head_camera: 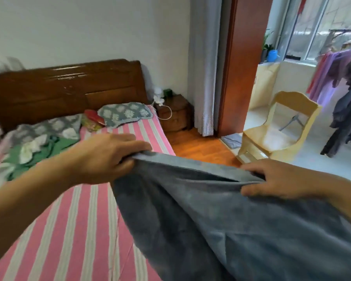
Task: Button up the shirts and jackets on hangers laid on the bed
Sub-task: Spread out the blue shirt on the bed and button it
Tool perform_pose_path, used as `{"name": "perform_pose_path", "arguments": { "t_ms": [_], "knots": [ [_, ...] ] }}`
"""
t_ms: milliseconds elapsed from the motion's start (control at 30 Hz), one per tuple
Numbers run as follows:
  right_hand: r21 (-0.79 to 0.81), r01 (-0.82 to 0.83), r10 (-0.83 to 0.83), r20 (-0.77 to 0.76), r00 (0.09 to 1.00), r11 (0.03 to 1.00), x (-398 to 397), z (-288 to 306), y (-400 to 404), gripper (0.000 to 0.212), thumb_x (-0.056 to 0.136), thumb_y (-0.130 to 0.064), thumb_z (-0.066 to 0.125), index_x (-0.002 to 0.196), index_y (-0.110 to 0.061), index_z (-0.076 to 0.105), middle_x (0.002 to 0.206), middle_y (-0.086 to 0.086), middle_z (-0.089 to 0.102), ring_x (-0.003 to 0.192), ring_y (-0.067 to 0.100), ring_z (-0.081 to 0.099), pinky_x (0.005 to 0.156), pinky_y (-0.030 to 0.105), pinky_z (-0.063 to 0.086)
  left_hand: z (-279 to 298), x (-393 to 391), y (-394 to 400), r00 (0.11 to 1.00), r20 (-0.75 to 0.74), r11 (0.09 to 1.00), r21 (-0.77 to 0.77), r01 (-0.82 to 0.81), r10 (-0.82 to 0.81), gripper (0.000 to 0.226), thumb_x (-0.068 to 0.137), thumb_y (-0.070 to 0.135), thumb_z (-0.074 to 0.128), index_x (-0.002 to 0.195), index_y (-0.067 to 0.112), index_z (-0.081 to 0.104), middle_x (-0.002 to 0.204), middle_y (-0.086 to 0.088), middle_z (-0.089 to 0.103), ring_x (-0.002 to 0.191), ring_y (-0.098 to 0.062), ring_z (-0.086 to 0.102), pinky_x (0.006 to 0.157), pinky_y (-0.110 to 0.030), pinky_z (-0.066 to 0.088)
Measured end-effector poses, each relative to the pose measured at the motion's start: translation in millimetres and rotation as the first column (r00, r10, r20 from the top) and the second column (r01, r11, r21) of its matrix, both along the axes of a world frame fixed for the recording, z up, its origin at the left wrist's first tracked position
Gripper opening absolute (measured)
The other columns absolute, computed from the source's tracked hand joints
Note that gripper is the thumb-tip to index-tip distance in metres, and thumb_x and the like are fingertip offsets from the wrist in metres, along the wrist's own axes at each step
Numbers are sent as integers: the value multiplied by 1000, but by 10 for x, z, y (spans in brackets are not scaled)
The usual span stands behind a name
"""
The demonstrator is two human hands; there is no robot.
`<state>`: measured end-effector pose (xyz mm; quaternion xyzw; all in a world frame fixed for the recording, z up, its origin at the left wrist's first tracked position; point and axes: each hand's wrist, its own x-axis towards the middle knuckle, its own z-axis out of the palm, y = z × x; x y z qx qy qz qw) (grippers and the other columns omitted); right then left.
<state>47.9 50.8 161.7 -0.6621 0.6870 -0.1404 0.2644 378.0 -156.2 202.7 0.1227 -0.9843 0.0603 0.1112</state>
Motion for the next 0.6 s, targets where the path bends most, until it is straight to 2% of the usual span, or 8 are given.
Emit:
{"name": "perform_pose_path", "arguments": {
  "t_ms": [67, 100, 200, 300, 367, 433, 500, 600],
  "knots": [
    [-104, -46, 48, 13, 999, 993, 594, 239, -347, 42, 86, -73, 55, 97, -35, 71, 86, -14, 65, 80, 5, 61, 72, 20, 48, 244, 708, -323, 999, -48, 977, -213, -28, 19, 36, 96, 41, 39, 124, 28, 58, 103, -1, 66, 78, -30, 67, 60, -42, 56],
    [-170, -43, 50, 37, 998, 984, 889, 394, -525, 38, 84, -73, 57, 90, -39, 70, 79, -13, 64, 73, 4, 59, 67, 19, 46, 405, 1028, -495, 996, -81, 948, -314, -48, 24, 35, 97, 38, 39, 120, 21, 61, 98, -5, 65, 72, -34, 66, 54, -42, 55],
    [-382, -28, 33, 7, 999, 924, 1667, 905, -1113, 20, 79, -58, 71, 90, -41, 68, 78, -12, 66, 70, 4, 60, 64, 24, 45, 1000, 1849, -1024, 974, -224, 821, -548, -163, 44, 35, 101, 32, 37, 103, 7, 62, 89, -13, 61, 62, -40, 63, 45, -41, 49],
    [-619, -74, -99, -241, 965, 782, 2304, 1323, -1837, 28, 82, -40, 78, 100, -25, 64, 88, 0, 69, 76, 21, 63, 64, 36, 40, 1610, 2434, -1454, 902, -388, 681, -610, -405, 189, 32, 104, 32, 38, 102, 5, 57, 95, -21, 61, 76, -45, 66, 55, -47, 49],
    [-750, -66, -183, -245, 952, 658, 2691, 1566, -2239, 31, 88, -39, 74, 103, -15, 62, 86, 9, 64, 78, 28, 59, 66, 36, 36, 1877, 2736, -1679, 829, -445, 616, -561, -552, 338, 21, 104, 20, 43, 108, 4, 55, 103, -23, 60, 88, -47, 64, 62, -49, 47],
    [-809, -17, -204, -169, 964, 588, 3009, 1725, -2561, 35, 94, -46, 63, 96, -11, 64, 82, 14, 62, 78, 33, 59, 65, 40, 39, 1976, 3054, -1806, 802, -443, 571, -564, -597, 400, 15, 101, 11, 44, 110, 4, 53, 104, -23, 58, 87, -47, 63, 60, -48, 42],
    [-802, 41, -204, -103, 974, 596, 3231, 1772, -2867, 40, 90, -43, 49, 92, -7, 68, 80, 17, 64, 77, 34, 61, 62, 39, 42, 1908, 3447, -1871, 863, -344, 571, -649, -503, 369, 16, 99, 9, 40, 108, 5, 53, 99, -21, 57, 79, -44, 64, 54, -46, 46],
    [-624, 28, -96, -76, 992, 781, 3599, 1521, -3247, 26, 95, -27, 52, 86, -10, 70, 72, 11, 65, 66, 28, 58, 55, 32, 42, 1452, 4115, -1996, 915, -203, 528, -764, -371, 348, 24, 98, 15, 35, 102, 9, 58, 93, -16, 60, 77, -37, 65, 56, -45, 52]
  ]
}}
